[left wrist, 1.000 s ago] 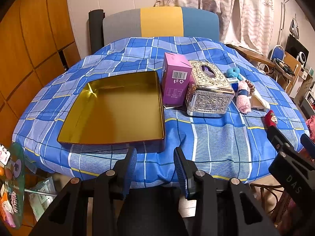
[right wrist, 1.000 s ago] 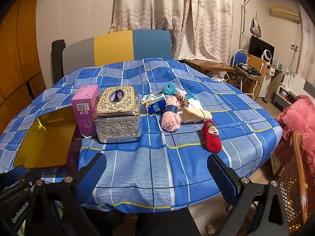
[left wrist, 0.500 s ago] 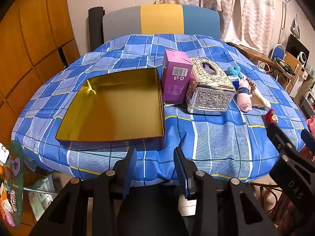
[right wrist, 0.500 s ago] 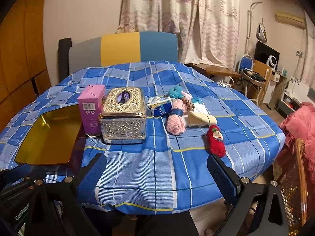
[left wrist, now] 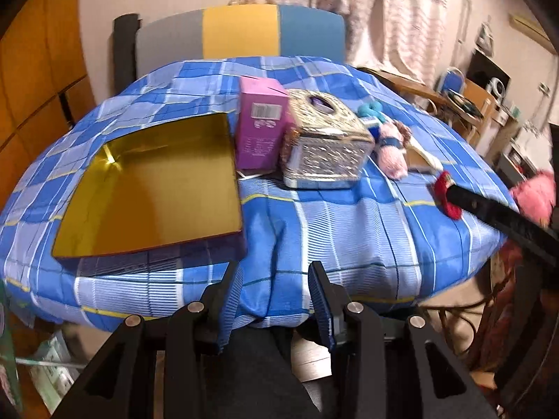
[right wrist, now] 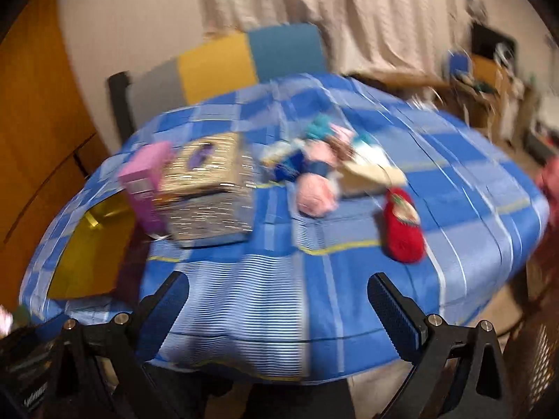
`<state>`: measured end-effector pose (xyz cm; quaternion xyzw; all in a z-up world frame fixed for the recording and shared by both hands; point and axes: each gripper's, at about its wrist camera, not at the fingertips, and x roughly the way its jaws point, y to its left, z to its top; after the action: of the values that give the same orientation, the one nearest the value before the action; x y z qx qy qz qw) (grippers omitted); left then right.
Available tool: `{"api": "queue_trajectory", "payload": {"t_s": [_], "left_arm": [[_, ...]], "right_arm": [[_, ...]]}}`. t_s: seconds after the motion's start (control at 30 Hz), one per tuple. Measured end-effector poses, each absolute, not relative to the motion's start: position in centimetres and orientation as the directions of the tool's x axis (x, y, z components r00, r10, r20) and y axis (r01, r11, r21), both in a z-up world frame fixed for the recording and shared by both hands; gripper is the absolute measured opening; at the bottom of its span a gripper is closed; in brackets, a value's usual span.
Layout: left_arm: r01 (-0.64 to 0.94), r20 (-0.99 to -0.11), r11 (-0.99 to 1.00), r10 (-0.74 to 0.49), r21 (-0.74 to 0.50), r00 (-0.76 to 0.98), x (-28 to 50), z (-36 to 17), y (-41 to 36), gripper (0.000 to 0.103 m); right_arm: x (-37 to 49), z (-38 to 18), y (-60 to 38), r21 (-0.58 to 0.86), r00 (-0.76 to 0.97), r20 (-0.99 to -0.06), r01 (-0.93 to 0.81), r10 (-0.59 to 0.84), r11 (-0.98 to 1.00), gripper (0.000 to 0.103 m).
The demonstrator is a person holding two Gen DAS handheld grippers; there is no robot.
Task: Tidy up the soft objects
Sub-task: 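Grasp the red Christmas sock with the right tool while the left tool approaches the pink towel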
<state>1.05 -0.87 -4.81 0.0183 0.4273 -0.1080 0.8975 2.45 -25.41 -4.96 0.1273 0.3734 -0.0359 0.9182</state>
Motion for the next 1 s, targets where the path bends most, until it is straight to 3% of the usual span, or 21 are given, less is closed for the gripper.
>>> {"api": "queue_trajectory", "payload": {"t_s": [0.1, 0.2, 0.4, 0.5, 0.57, 0.73, 0.8, 0.87, 1.0], "left_arm": [[0.273, -0.773, 0.940, -0.326, -0.204, 0.545, 1.4, -5.7, -0.8, 0.039], [0.279, -0.802, 0.915, -0.392, -0.290, 0.450, 2.1, -7.0, -1.0, 0.039], [0.298, -0.832, 0.934, -0.319, -0.195, 0.454, 1.8, -8.1, -2.9, 0.039], [0.312, -0.830, 0.913, -0.379, -0.262, 0.410, 2.4, -8.7, -3.0, 0.039], [0.311, -0.826, 0.899, -0.416, -0.309, 0.381, 2.9, -9.1, -3.2, 0.041], [0.334, -0.826, 0.895, -0.415, -0.296, 0.380, 3.6, -8.9, -4.6, 0.051], [0.351, -0.822, 0.886, -0.430, -0.305, 0.372, 3.9, -8.6, -5.3, 0.055], [0.366, -0.823, 0.882, -0.430, -0.296, 0.371, 4.3, -8.3, -6.0, 0.055], [0.395, -0.833, 0.881, -0.412, -0.260, 0.369, 5.8, -8.1, -8.4, 0.055]], "right_arm": [[3.0, -6.4, -28.8, 0.261, 0.683, -0.730, 0.239, 0.029, 0.935, 0.103], [3.6, -7.7, -32.7, 0.286, 0.649, -0.761, 0.344, -0.006, 0.894, 0.103], [4.9, -8.3, -37.2, 0.220, 0.652, -0.749, 0.412, -0.117, 0.884, 0.103], [6.6, -8.9, -38.7, 0.235, 0.645, -0.760, 0.389, -0.081, 0.891, 0.100], [7.8, -9.3, -39.0, 0.226, 0.642, -0.763, 0.377, -0.077, 0.898, 0.093], [10.2, -11.2, -39.7, 0.219, 0.628, -0.776, 0.354, -0.057, 0.909, 0.079], [10.7, -12.2, -39.8, 0.226, 0.618, -0.785, 0.348, -0.042, 0.910, 0.070], [11.1, -13.0, -39.8, 0.221, 0.597, -0.802, 0.346, -0.033, 0.912, 0.048], [10.5, -14.1, -40.2, 0.261, 0.612, -0.791, 0.344, -0.004, 0.902, 0.045]]}}
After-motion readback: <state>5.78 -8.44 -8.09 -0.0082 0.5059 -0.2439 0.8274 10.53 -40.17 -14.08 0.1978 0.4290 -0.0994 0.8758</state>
